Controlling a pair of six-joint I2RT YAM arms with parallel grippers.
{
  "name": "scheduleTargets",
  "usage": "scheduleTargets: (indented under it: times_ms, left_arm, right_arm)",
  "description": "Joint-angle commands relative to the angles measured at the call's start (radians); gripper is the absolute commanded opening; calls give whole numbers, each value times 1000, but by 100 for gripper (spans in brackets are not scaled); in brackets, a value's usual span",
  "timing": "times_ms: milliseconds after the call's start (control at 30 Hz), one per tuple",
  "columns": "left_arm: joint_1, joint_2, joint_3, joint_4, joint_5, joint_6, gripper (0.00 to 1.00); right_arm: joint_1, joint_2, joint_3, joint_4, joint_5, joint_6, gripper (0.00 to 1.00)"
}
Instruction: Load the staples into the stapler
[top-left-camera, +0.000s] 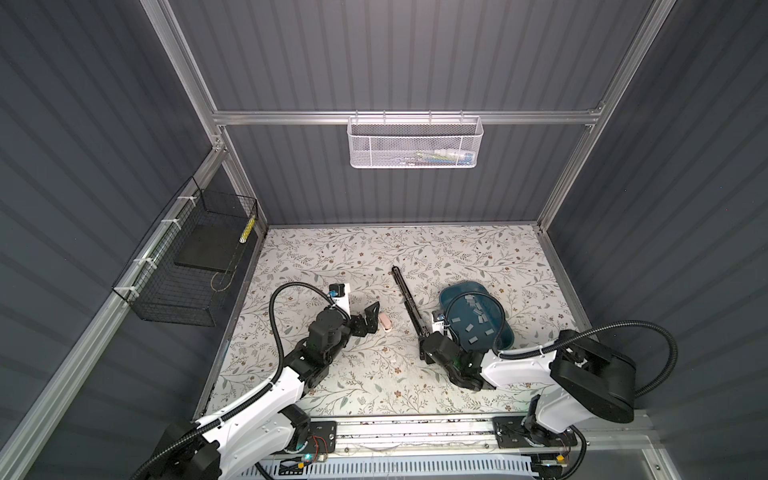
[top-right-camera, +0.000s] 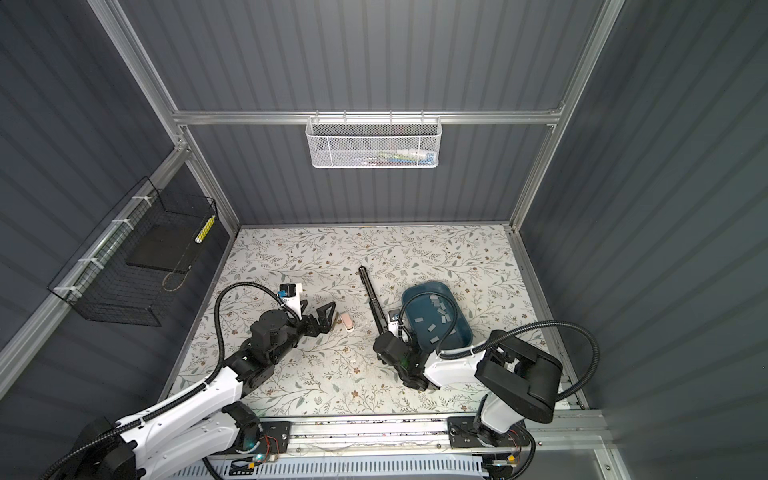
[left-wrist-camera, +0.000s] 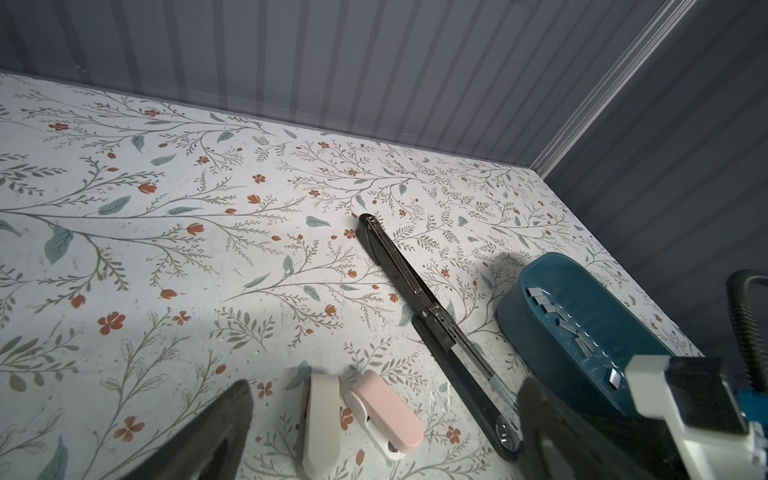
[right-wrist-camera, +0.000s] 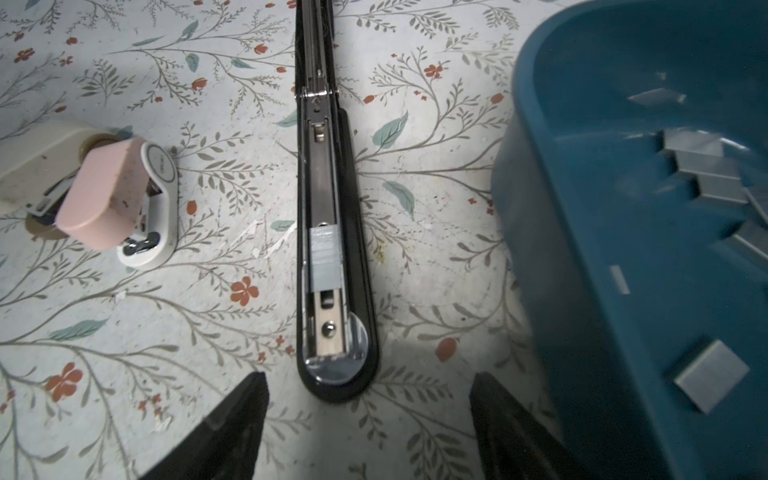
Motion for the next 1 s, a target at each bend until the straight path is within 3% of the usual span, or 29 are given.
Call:
scheduleTargets:
  times_ms: [0,333,500,667,967]
  left_arm:
    - [-6,35,44,-7,44,-21,100]
    - [-6,123,111,-30,71,-30,100]
    - [-6,164,147,-99,-100,-146,100]
    - [-6,208,175,-65,-16,-127,100]
    - [-6,345,286,-132,9,-122,100]
  right_arm:
    - [-1,13,-22,112,-35,-56,76]
    - [-40,130,63,169,-97,-90,61]
    - [-50,145,77,165,-73,-95,56]
    - [-59,150,101,130,-78,-92,49]
    - [-82,185,125,120,-88,-83,43]
